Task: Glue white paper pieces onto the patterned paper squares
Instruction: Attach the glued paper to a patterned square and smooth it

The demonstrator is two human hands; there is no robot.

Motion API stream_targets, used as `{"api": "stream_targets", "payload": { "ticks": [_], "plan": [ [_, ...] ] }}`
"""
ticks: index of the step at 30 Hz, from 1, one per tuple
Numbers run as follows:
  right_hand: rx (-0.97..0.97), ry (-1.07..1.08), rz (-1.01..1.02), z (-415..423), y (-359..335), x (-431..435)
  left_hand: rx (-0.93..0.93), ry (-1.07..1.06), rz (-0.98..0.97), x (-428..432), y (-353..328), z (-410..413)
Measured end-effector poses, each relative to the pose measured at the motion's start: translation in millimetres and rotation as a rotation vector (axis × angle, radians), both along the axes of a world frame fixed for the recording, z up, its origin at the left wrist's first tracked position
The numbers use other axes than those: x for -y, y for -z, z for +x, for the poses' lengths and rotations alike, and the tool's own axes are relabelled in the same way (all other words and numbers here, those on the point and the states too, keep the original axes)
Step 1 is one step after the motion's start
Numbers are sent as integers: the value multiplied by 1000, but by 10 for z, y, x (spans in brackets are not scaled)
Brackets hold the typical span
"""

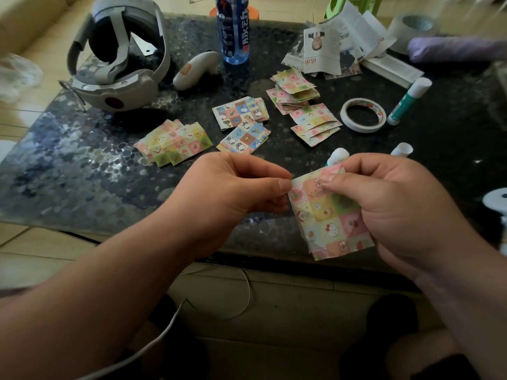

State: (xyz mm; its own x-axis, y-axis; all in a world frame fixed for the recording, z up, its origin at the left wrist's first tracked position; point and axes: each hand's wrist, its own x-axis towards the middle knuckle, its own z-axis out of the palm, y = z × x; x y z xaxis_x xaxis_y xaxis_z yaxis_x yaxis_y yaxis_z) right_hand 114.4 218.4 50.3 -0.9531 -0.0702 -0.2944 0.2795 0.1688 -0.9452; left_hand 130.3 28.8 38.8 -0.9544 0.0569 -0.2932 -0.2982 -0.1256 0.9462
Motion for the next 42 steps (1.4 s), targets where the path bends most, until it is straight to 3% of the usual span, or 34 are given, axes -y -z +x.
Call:
{"api": "stream_targets", "payload": {
  "ticks": [5,13,19,28,36,42],
  "plan": [
    [4,-13,32,4,-1,19,0,-12,-30,11,5,-2],
    [-13,-40,6,9,0,18,24,-60,84,-5,1,-28],
    [50,-118,-179,-2,-62,-6,78,-139,190,47,-56,-76],
    [125,-193,-93,1,2,-13,97,-190,246,79,-83,-97],
    [91,-183,-106,0,23,-18,263,97,233,-20,-64,46],
    [23,-130,-45,-28,91,-44,319,38,268,-57,-8,144]
  ]
}}
